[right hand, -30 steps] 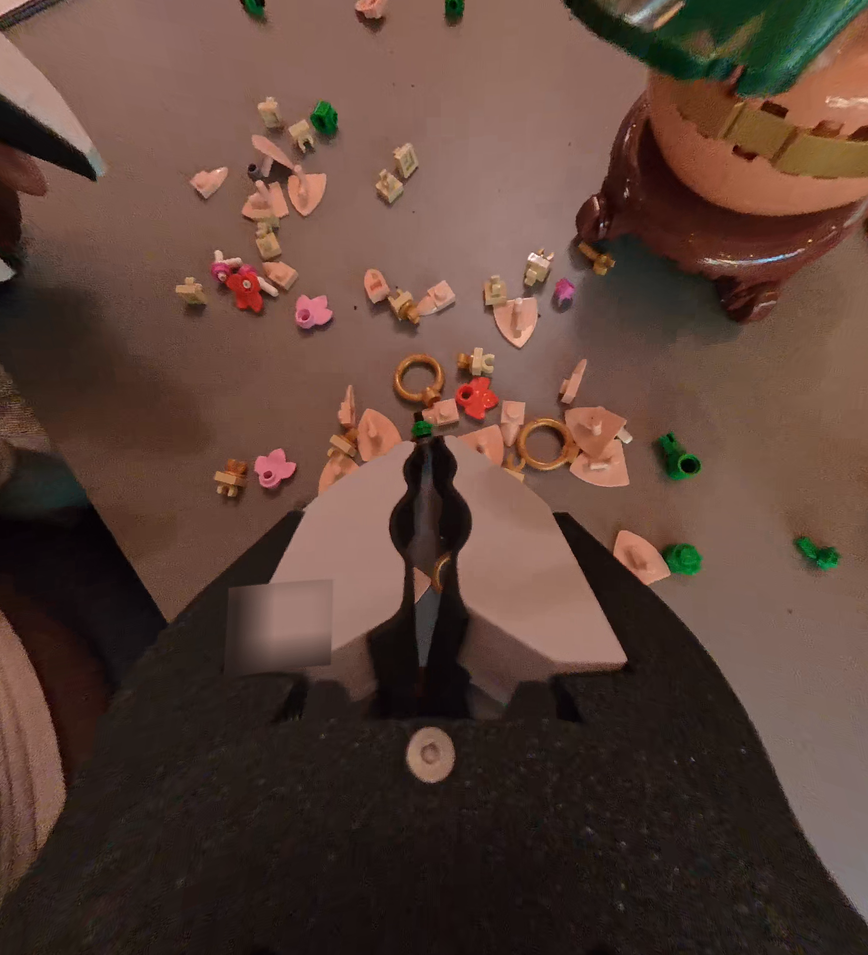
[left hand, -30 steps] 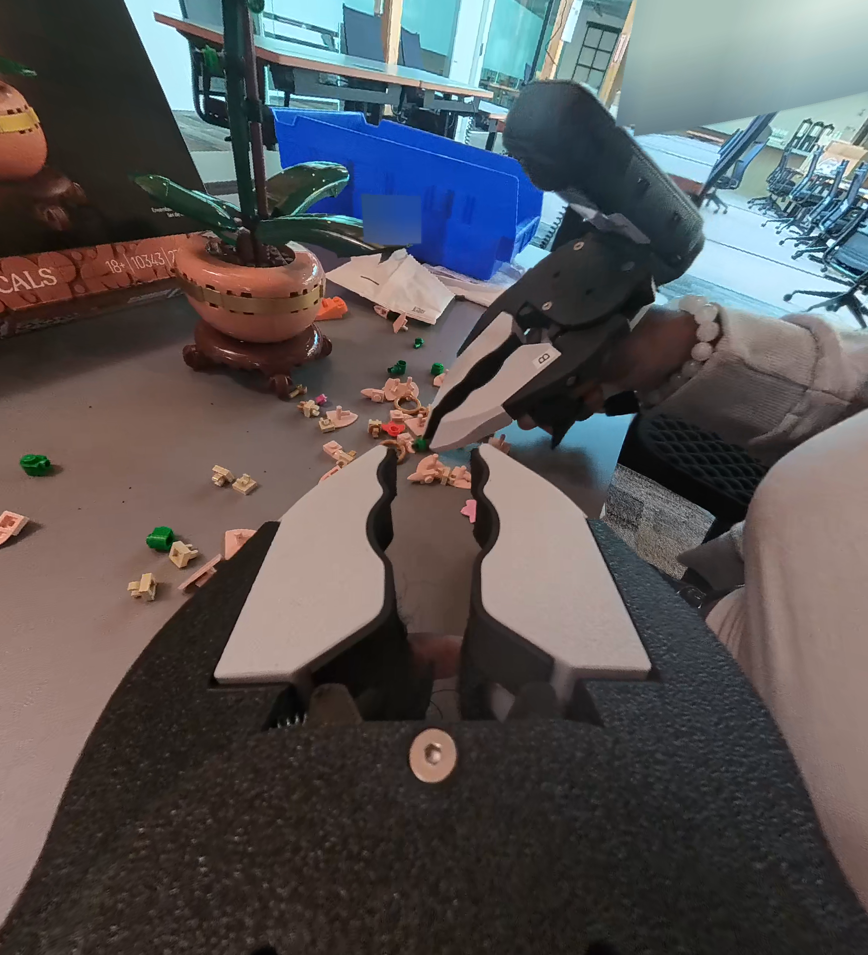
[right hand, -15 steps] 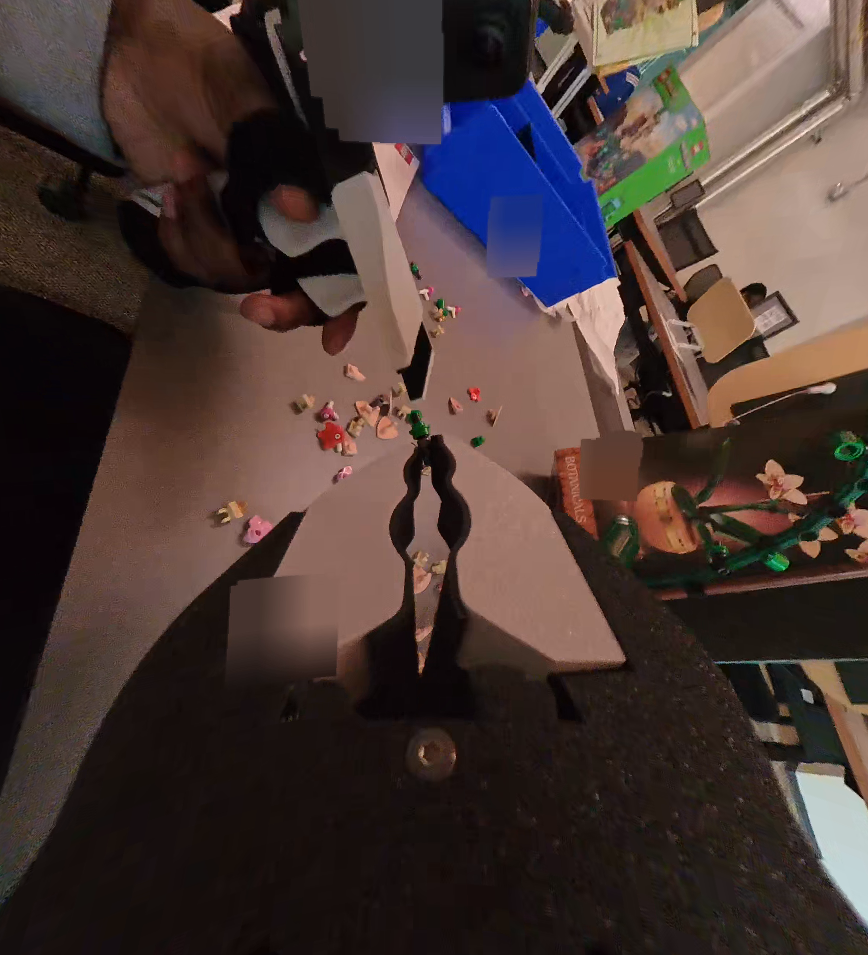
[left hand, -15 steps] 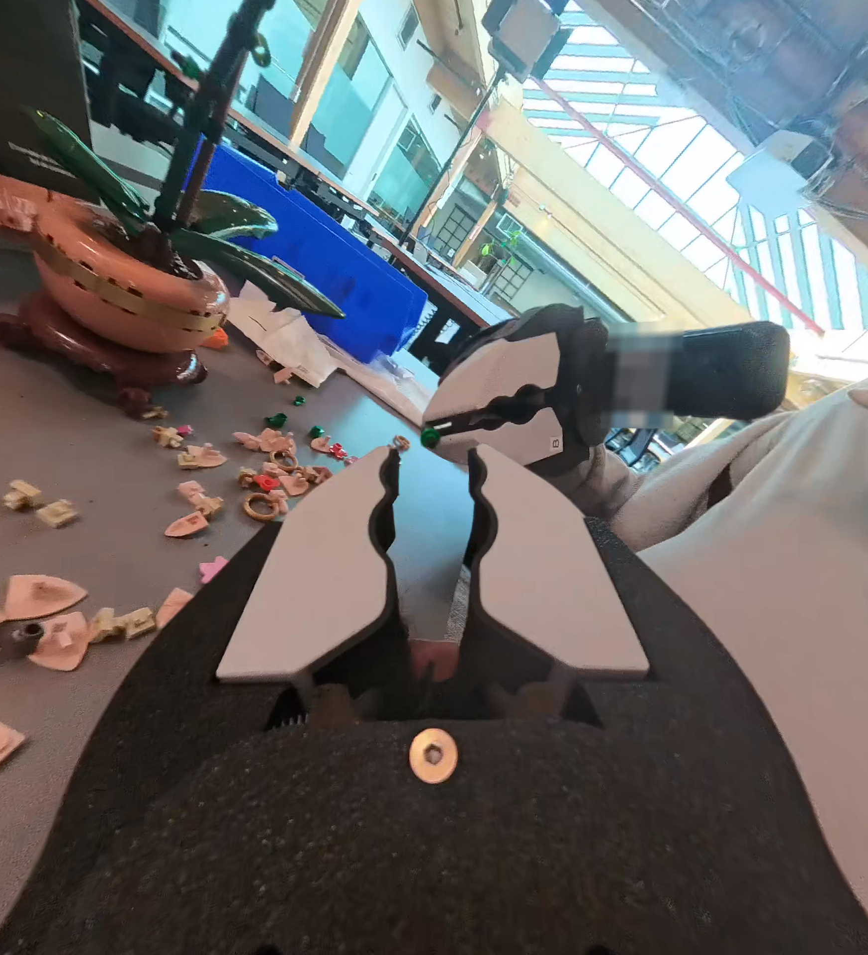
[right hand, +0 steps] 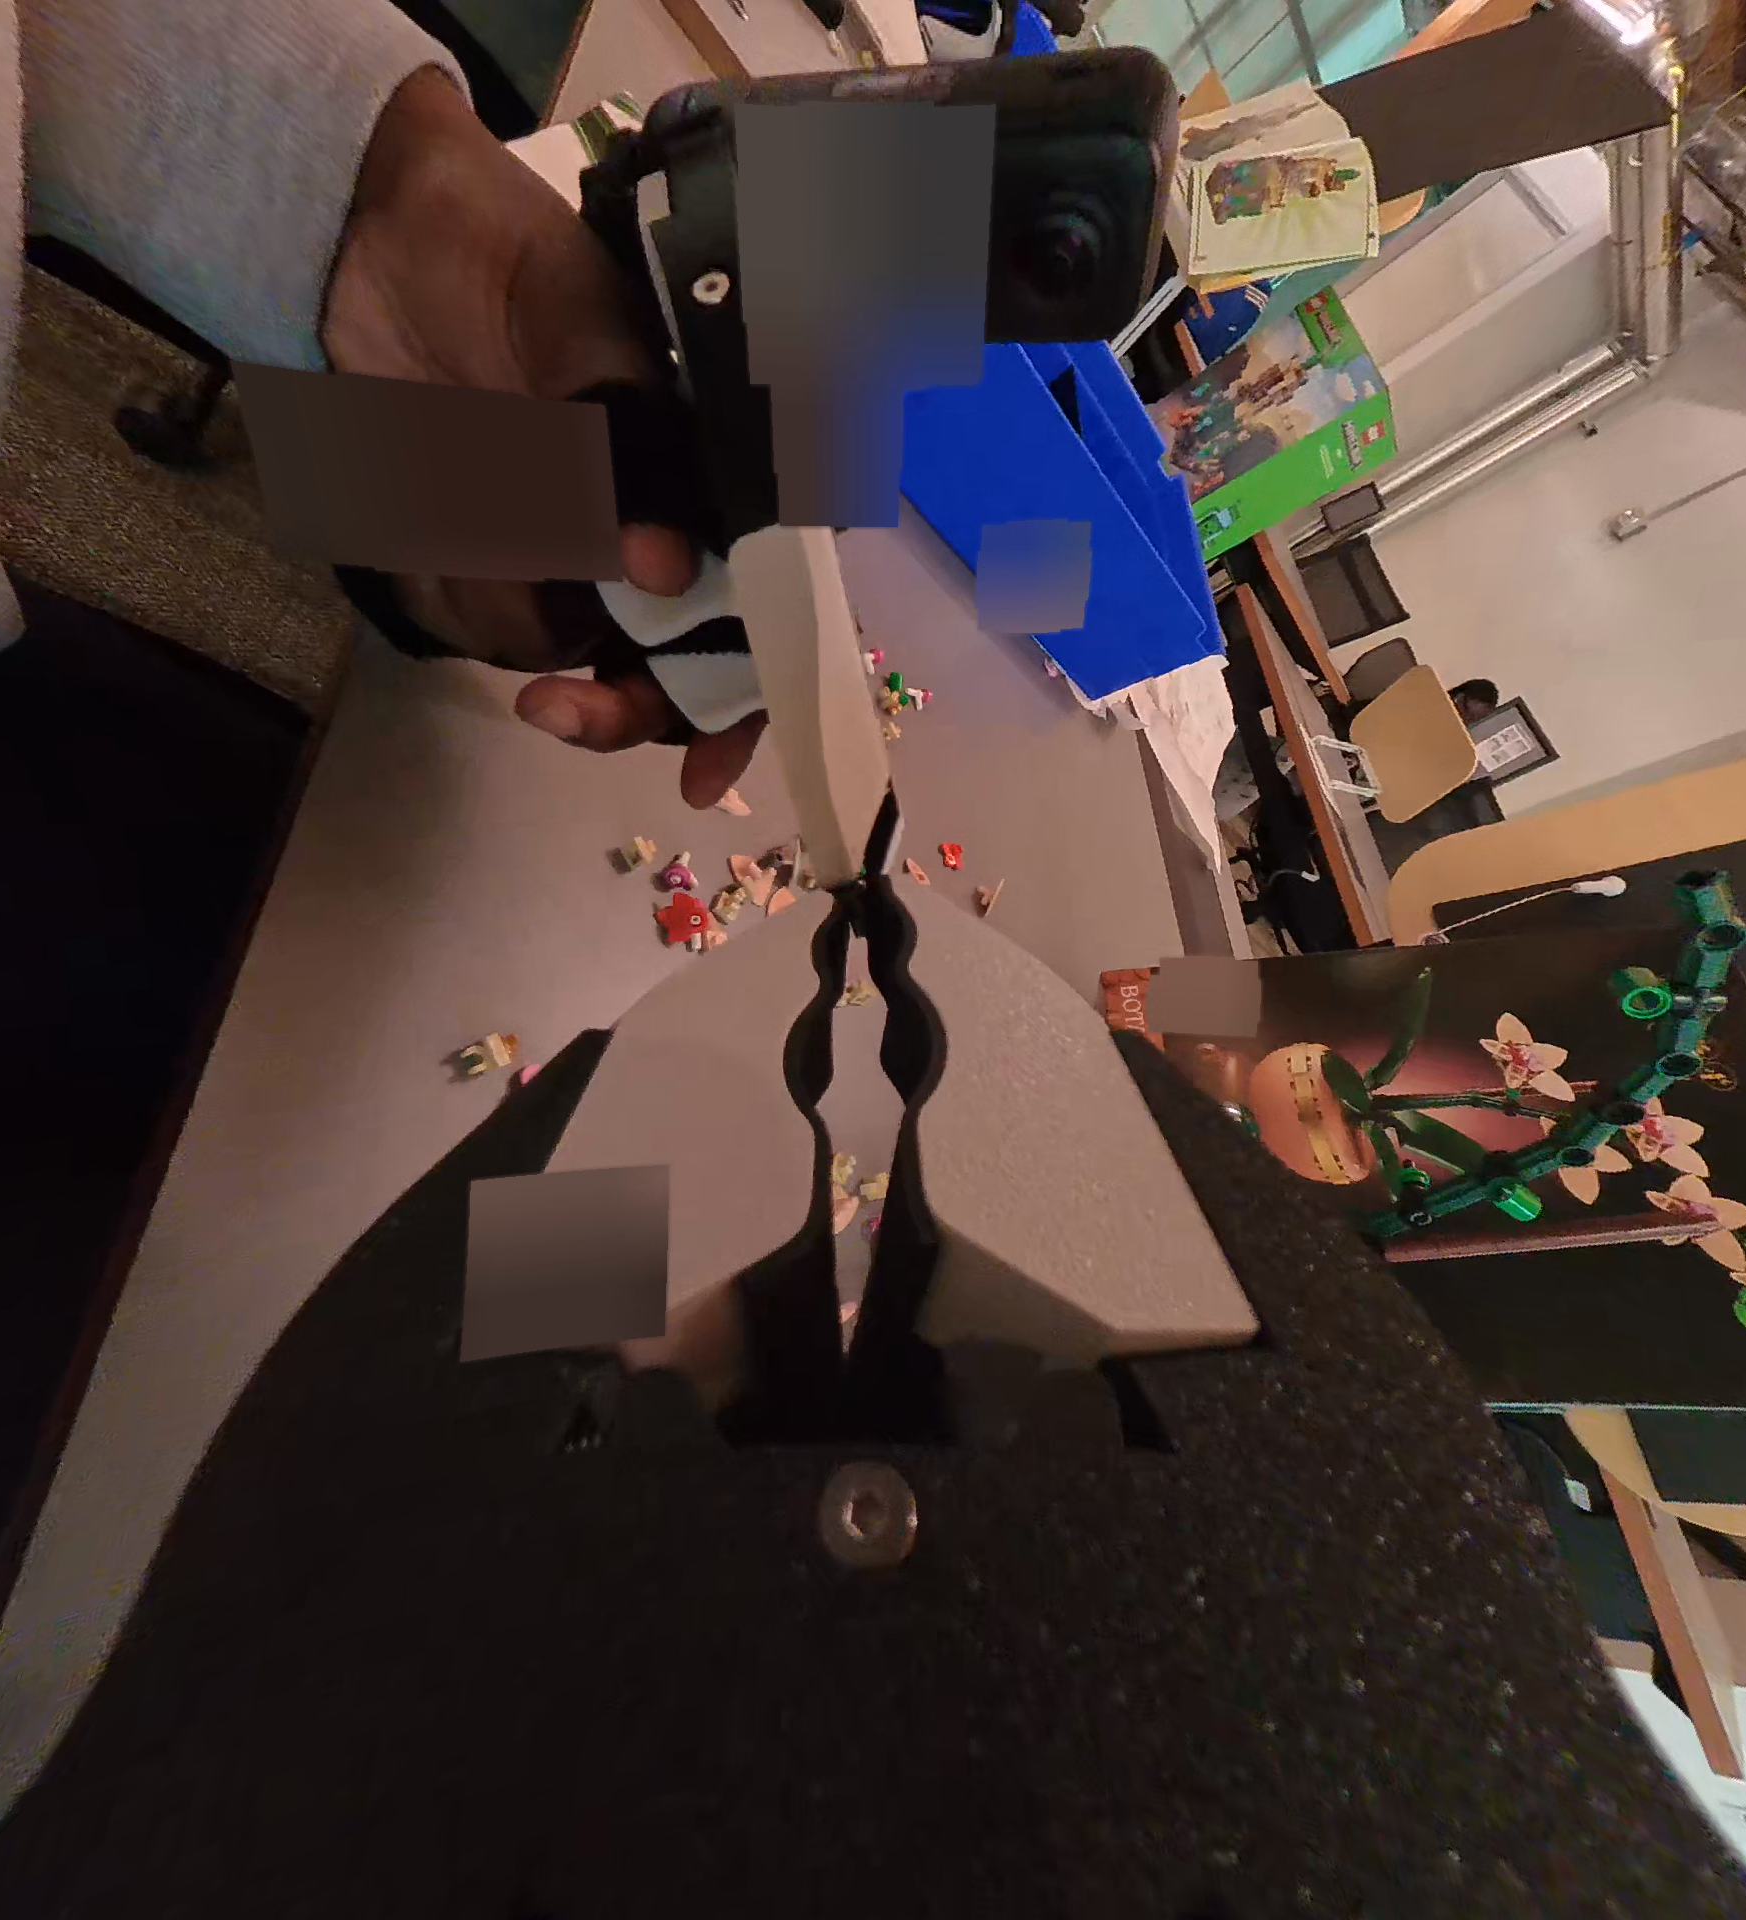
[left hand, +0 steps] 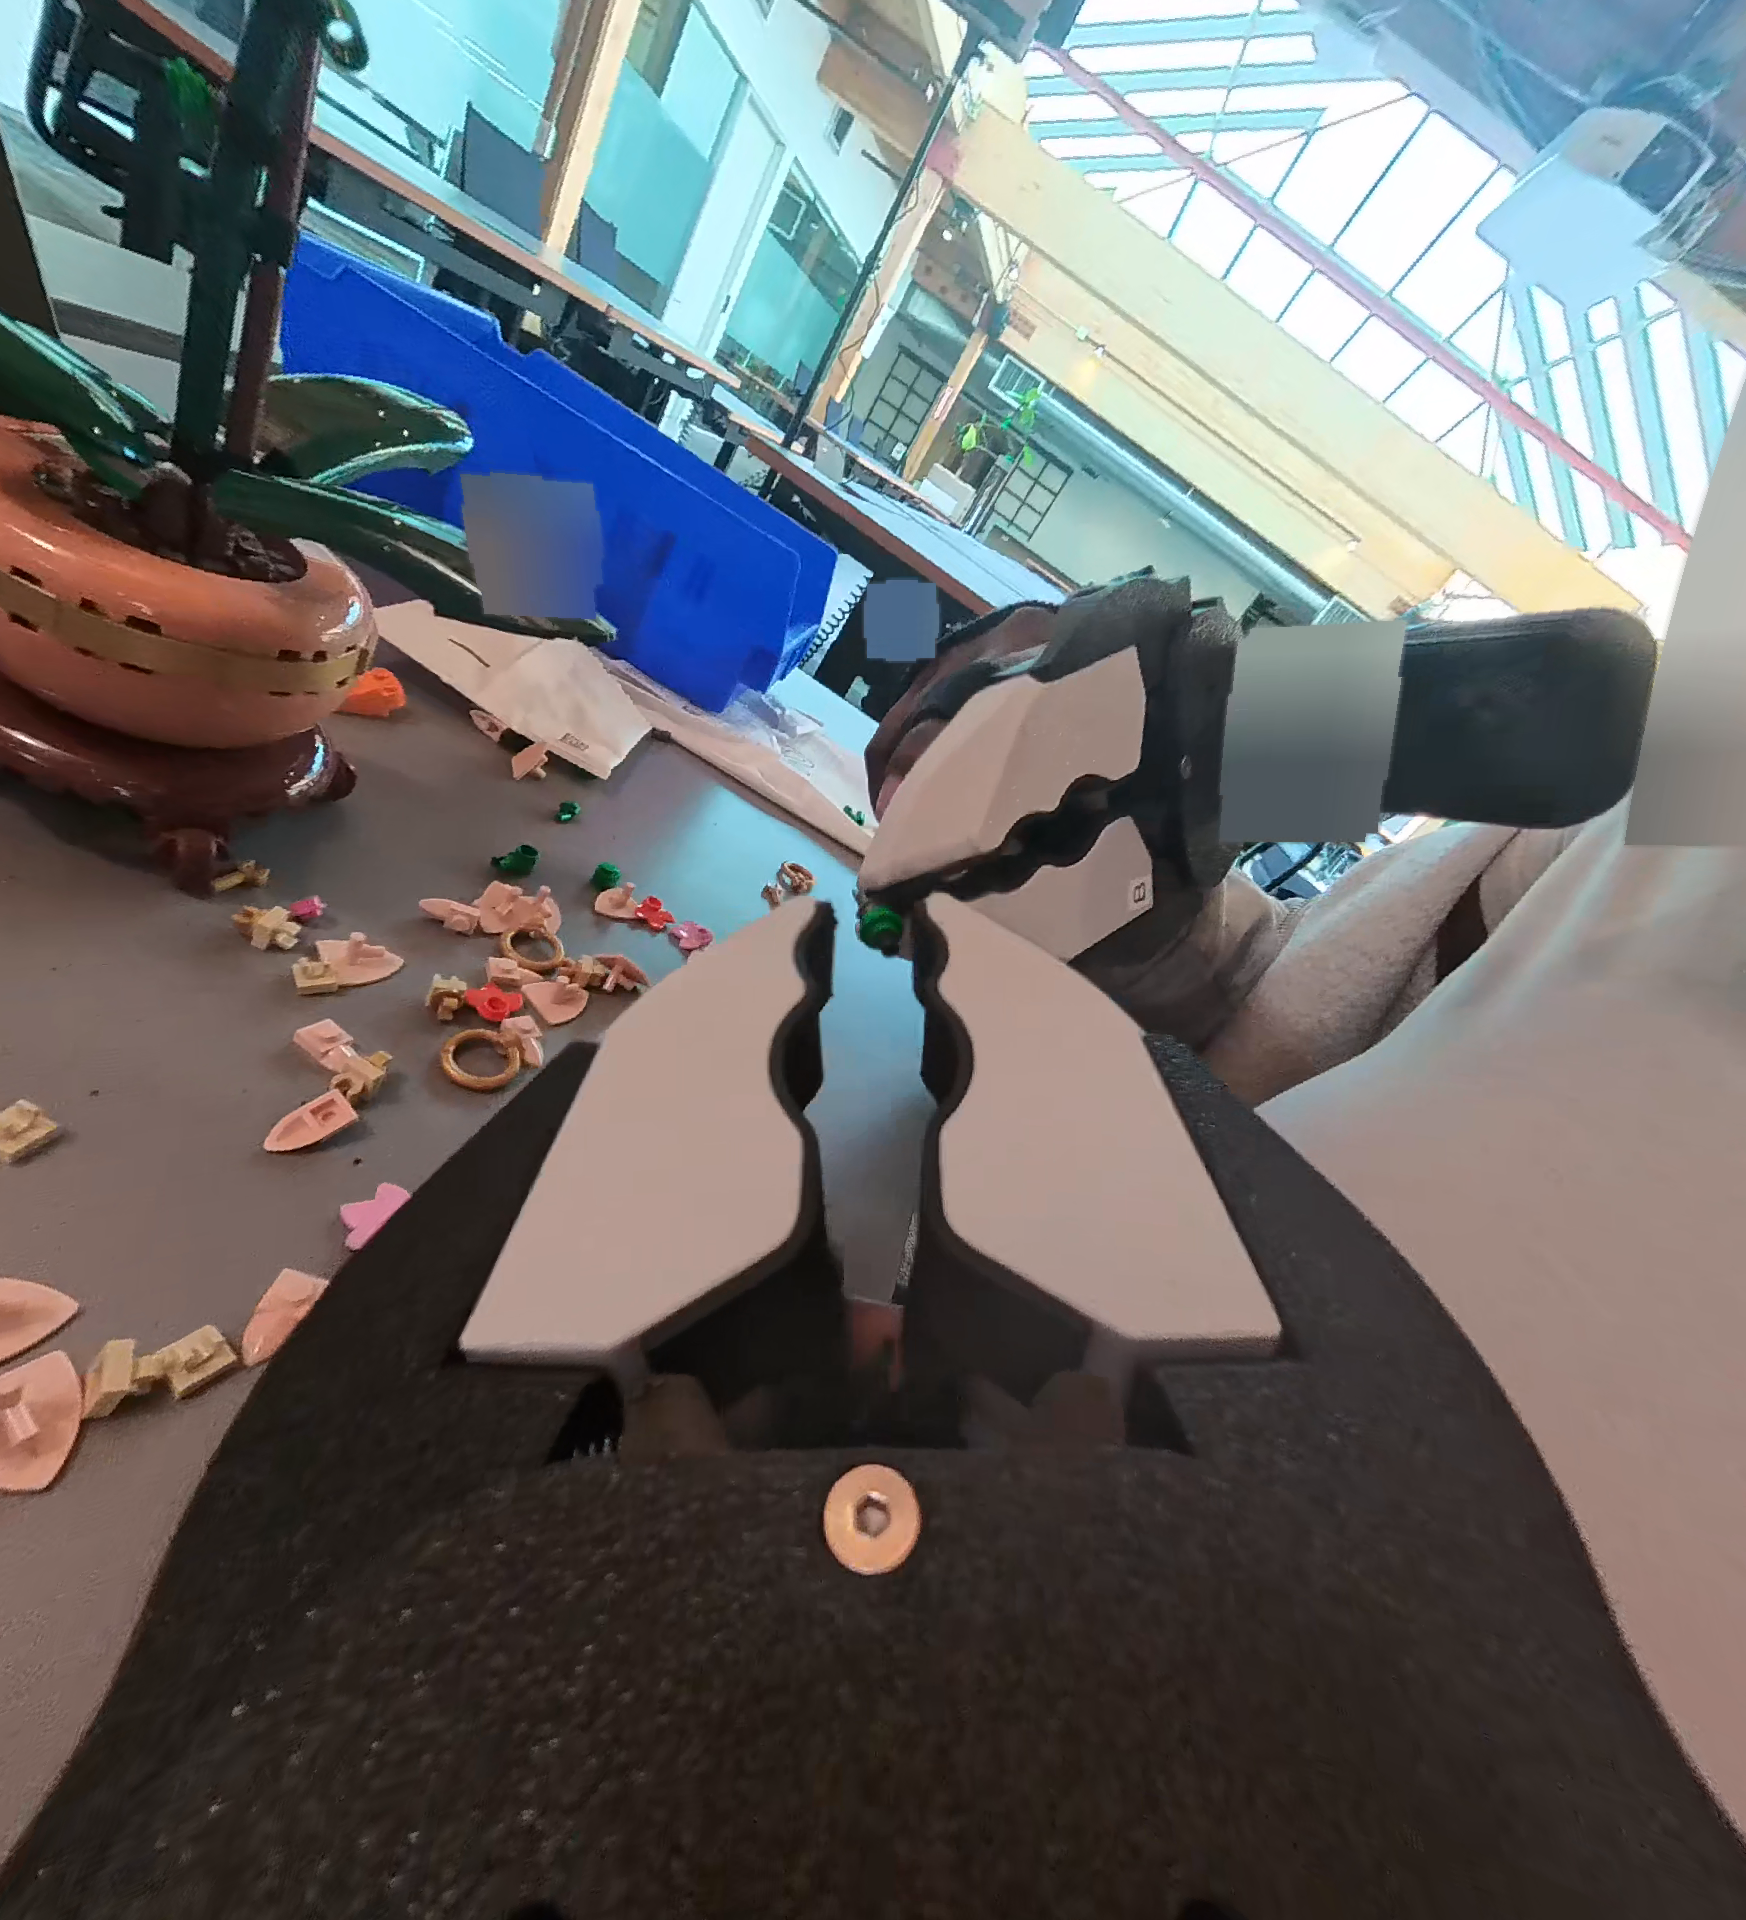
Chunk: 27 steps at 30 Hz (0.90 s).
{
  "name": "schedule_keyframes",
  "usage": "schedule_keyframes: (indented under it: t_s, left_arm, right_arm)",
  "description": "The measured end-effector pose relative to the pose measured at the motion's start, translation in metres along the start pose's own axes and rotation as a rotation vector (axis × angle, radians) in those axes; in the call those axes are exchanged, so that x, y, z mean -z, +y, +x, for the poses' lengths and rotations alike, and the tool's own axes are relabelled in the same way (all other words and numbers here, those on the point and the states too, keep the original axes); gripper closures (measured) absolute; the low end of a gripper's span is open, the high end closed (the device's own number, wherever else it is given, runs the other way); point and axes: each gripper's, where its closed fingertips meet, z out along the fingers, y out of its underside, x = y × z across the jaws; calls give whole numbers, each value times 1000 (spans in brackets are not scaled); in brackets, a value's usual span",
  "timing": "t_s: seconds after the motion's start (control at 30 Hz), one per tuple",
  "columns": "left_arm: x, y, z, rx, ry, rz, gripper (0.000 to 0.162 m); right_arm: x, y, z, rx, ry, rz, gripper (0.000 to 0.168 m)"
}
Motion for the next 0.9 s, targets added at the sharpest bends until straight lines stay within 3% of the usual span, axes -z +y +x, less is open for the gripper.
schedule_keyframes:
  t_s: [0.23,0.33,0.43,0.6,0.9]
  left_arm:
    - [-1,-4,5,9,38,21,155]
    - [4,-13,17,117,162,87,156]
    - [6,-17,24,195,247,114,156]
    - [5,-17,28,230,299,101,156]
    - [9,-18,29,205,301,65,146]
  right_arm:
    - [3,-2,2,-42,11,40,162]
    - [7,-5,7,-140,1,117,141]
    - [10,-16,8,-150,-8,214,142]
    - [6,-26,6,-68,-16,255,160]
    - [3,-25,7,-59,-41,242,163]
